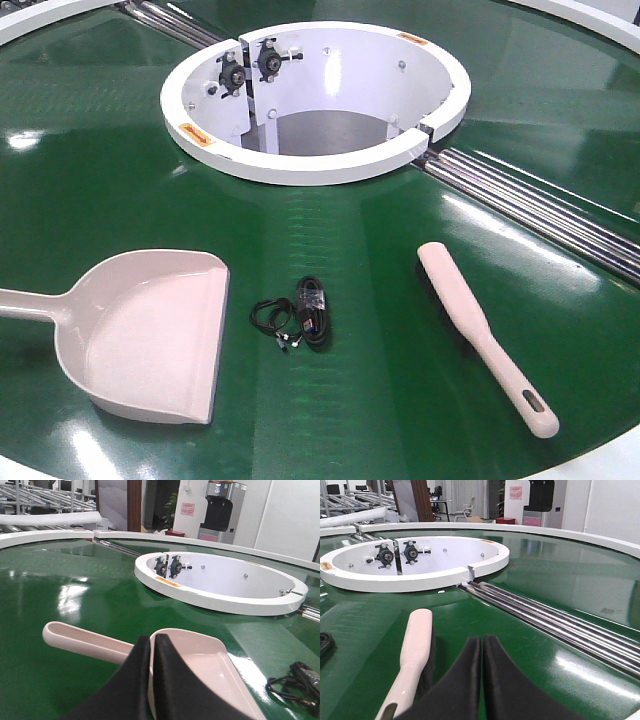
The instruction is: Clean and inspect green conveyor with broom and dustpan
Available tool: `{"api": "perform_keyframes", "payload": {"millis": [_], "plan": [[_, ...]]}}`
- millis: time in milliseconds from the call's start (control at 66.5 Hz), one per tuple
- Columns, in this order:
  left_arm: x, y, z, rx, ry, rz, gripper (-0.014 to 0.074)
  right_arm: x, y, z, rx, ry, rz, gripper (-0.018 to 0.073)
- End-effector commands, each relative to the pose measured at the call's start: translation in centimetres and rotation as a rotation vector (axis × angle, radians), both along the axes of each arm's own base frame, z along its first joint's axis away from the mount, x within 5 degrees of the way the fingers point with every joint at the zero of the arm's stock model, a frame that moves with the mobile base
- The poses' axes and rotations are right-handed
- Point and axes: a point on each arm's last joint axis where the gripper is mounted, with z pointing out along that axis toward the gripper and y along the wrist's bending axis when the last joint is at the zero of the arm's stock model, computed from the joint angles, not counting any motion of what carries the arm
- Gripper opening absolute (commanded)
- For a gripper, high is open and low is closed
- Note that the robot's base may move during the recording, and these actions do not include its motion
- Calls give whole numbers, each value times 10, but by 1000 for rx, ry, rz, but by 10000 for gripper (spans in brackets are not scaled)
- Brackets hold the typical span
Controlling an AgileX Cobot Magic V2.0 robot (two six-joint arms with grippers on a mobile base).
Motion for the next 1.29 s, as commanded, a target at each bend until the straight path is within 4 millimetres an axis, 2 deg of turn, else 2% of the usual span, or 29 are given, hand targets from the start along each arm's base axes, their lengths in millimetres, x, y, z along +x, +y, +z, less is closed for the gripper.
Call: {"api": "perform_keyframes", "payload": {"millis": [0, 75, 226, 301, 391, 557, 707, 978, 1068, 1143, 1279], "plan": [[-2, 0, 10, -18, -90, -8, -6, -1, 0, 7, -2, -86, 6, -8], [-4, 0, 21, -19, -97, -8, -6, -1, 0, 7, -2, -86, 6, -8], [-15, 0, 73, -24, -221, -9, -6, -1, 0, 7, -2, -86, 6, -8], [-13, 0, 92, -23, -207, -9, -6, -1, 0, 7, -2, -86, 6, -8], [0, 0, 105, 8, -42, -6, -6, -1, 0, 7, -2, -86, 6, -8], [41, -2, 122, 80, 189, -13, -6, -1, 0, 7, -2, -86, 6, -8], [65, -2, 124, 137, 252, -15, -6, -1, 0, 7, -2, -86, 6, -8], [77, -2, 115, 137, 321, -19, 12, -1, 0, 7, -2, -86, 6, -8], [76, -2, 114, 164, 333, -16, 61, -1, 0, 7, -2, -86, 6, -8], [76, -1, 114, 190, 352, -12, 135, -1, 0, 7, -2, -86, 6, -8], [73, 0, 118, 199, 399, -8, 326, -1, 0, 7, -2, -86, 6, -8]]}}
